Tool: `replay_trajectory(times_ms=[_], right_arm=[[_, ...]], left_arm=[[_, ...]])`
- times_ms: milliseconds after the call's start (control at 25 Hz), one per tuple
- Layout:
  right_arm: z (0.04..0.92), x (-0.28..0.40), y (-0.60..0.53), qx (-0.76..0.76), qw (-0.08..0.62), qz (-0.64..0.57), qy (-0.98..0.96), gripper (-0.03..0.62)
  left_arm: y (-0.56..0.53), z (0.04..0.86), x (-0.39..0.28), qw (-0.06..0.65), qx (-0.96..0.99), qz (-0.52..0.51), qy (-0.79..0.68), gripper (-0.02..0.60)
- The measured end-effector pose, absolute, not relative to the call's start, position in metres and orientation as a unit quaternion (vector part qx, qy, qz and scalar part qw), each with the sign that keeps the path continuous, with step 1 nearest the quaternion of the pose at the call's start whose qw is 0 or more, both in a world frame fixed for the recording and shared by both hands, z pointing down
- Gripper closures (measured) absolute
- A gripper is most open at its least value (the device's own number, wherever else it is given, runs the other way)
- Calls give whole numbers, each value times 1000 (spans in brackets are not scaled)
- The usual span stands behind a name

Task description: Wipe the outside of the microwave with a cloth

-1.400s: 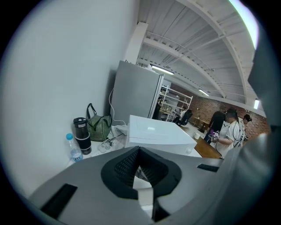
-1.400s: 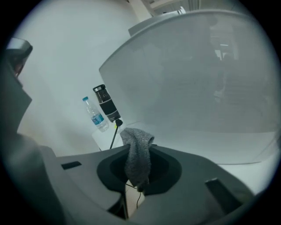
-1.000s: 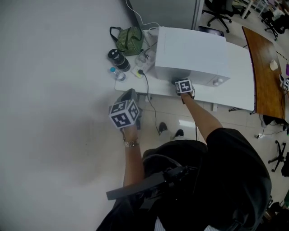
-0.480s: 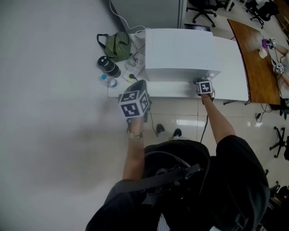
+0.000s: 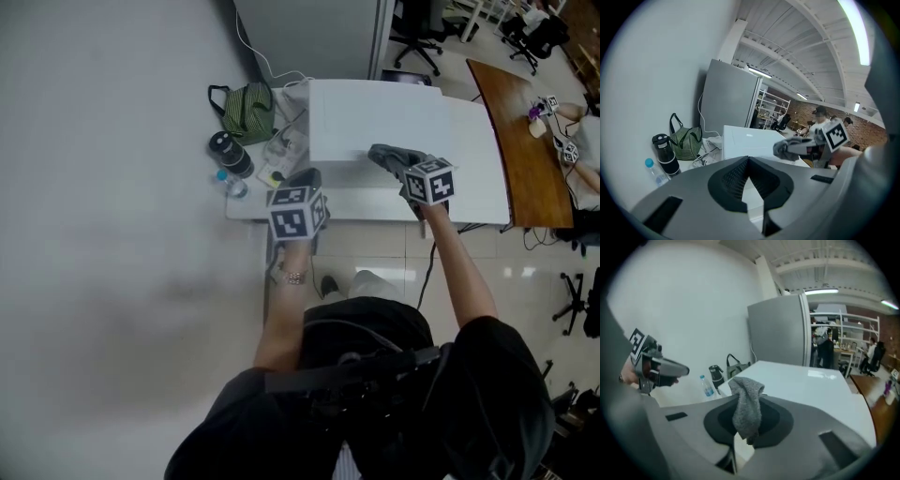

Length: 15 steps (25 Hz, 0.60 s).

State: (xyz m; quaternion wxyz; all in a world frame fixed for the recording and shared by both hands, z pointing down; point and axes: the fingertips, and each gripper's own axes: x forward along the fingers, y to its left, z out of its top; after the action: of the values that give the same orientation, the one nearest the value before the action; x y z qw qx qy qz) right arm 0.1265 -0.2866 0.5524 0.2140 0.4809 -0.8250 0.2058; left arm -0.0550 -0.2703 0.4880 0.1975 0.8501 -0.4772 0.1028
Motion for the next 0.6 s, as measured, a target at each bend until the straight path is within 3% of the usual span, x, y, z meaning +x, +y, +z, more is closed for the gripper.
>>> replay_trajectory(times_ms=[320,600], right_arm=[[531,45,-458,475,202,273,-812,562],[590,9,-528,442,355,280,-774,562]], left_arm=[[-286,486,-58,194,841,119,-492,588],[-305,484,-77,197,819,116,-526,588]])
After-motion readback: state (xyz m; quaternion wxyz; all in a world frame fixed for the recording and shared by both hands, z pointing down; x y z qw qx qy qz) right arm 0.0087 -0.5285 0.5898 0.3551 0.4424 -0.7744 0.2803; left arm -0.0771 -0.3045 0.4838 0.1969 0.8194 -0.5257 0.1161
